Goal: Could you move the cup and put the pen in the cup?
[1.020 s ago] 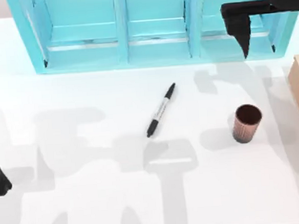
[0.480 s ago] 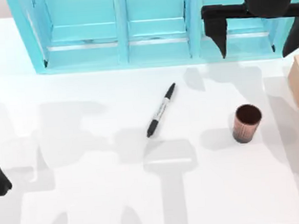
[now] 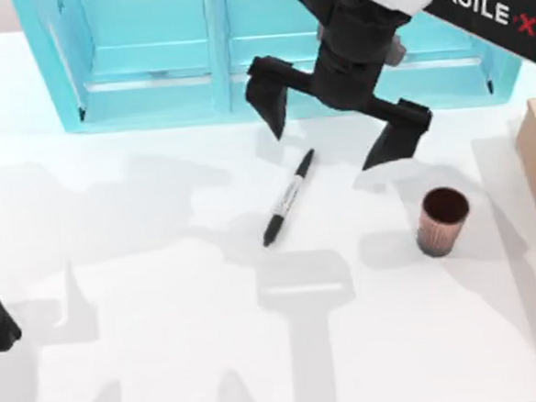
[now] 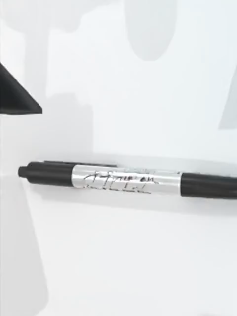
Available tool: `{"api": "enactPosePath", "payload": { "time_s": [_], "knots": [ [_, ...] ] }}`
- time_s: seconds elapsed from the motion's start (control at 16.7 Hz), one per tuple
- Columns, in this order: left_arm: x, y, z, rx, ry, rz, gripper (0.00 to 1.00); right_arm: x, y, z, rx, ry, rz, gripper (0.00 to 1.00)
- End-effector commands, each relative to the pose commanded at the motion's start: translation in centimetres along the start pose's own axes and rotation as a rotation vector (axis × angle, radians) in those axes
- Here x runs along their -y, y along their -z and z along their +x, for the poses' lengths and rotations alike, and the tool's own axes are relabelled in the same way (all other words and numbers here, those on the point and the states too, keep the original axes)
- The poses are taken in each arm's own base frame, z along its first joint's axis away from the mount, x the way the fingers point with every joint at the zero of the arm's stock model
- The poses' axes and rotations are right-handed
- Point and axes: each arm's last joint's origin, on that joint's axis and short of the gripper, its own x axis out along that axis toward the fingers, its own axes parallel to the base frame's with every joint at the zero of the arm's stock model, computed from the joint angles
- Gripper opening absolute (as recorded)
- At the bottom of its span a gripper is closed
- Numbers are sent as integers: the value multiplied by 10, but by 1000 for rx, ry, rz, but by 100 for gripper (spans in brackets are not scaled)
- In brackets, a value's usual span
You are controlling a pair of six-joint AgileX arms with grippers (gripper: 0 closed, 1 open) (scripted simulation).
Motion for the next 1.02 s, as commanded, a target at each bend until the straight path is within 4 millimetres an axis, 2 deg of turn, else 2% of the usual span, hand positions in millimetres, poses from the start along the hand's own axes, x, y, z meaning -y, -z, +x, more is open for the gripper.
{"api": "enactPosePath", "payload": {
  "time_s": [0.18, 0.48, 0.6, 1.02],
  "knots": [
    [0, 0, 0, 0, 0, 0, 100, -12, 6, 23, -5, -33, 52, 100],
    [0, 0, 0, 0, 0, 0, 100, -11, 5, 23, -2, -37, 60, 100],
    [0, 0, 0, 0, 0, 0, 100, -12, 6, 31, -6, -33, 58, 100],
    [0, 0, 0, 0, 0, 0, 100, -17, 7, 119, -4, -38, 56, 100]
  ]
}}
